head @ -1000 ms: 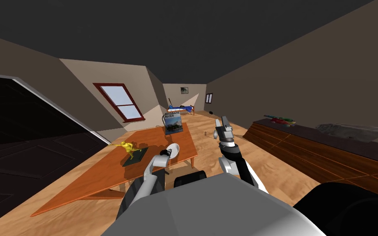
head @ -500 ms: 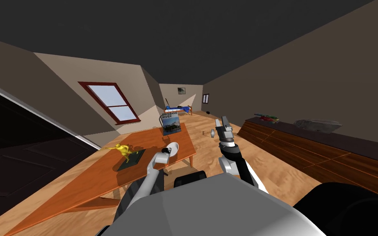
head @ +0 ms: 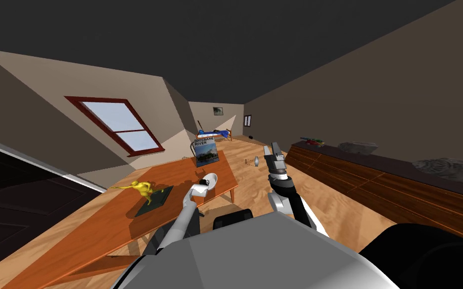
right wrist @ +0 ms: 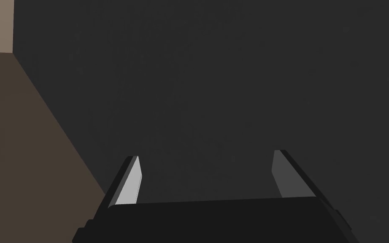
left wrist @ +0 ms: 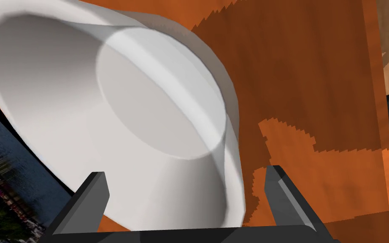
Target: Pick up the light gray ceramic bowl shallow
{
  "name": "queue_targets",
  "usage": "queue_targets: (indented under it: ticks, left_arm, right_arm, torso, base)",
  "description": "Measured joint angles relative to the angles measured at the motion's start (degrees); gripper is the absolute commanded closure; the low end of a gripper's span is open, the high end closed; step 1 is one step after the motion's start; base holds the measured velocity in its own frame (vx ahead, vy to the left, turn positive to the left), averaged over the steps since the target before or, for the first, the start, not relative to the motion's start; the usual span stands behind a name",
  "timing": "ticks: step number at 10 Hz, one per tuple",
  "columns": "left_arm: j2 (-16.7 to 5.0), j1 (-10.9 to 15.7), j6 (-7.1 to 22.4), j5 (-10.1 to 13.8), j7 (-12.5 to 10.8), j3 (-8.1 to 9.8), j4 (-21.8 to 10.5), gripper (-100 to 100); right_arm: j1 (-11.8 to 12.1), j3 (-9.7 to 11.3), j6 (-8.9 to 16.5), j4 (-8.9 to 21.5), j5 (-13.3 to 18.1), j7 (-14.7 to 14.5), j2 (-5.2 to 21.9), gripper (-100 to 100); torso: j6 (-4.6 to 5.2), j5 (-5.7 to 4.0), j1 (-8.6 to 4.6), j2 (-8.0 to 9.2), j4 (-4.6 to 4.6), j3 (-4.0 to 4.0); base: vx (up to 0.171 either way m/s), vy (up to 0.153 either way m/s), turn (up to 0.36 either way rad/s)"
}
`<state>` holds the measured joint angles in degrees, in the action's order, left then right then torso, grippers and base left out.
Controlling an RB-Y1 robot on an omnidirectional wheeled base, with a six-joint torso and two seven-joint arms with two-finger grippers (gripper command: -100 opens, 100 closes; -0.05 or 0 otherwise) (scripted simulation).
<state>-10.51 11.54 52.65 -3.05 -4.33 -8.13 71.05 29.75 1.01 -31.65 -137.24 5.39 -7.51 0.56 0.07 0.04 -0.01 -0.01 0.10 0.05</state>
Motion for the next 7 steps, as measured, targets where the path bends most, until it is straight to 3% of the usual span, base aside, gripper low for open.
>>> queue_targets:
  ticks: [1,6,7]
  left_arm:
    - [-0.02,-0.07,-0.07,-0.05,-0.20,-0.01,-1.32,-100]
    - [0.02,-0.01,0.23,-0.12,-0.24,-0.02,-2.03,-100]
    - [0.03,-0.01,0.23,-0.12,-0.24,-0.03,-2.03,-100]
  right_arm:
    - [0.01,0.00,0.00,0.00,0.00,0.00,0.00,0]
    - [0.00,0.00,0.00,0.00,0.00,0.00,0.00,0]
    - [0.01,0.00,0.00,0.00,0.00,0.00,0.00,0]
  torso:
    - [-0.01,-0.01,-0.04,-0.12,-0.03,-0.07]
    - [0.01,-0.01,-0.03,-0.10,-0.02,-0.06]
    - [0.00,-0.01,-0.05,-0.14,-0.03,-0.08]
  base:
    - [0.012,-0.005,0.041]
    - [-0.002,0.001,-0.007]
    - [-0.073,0.030,-0.249]
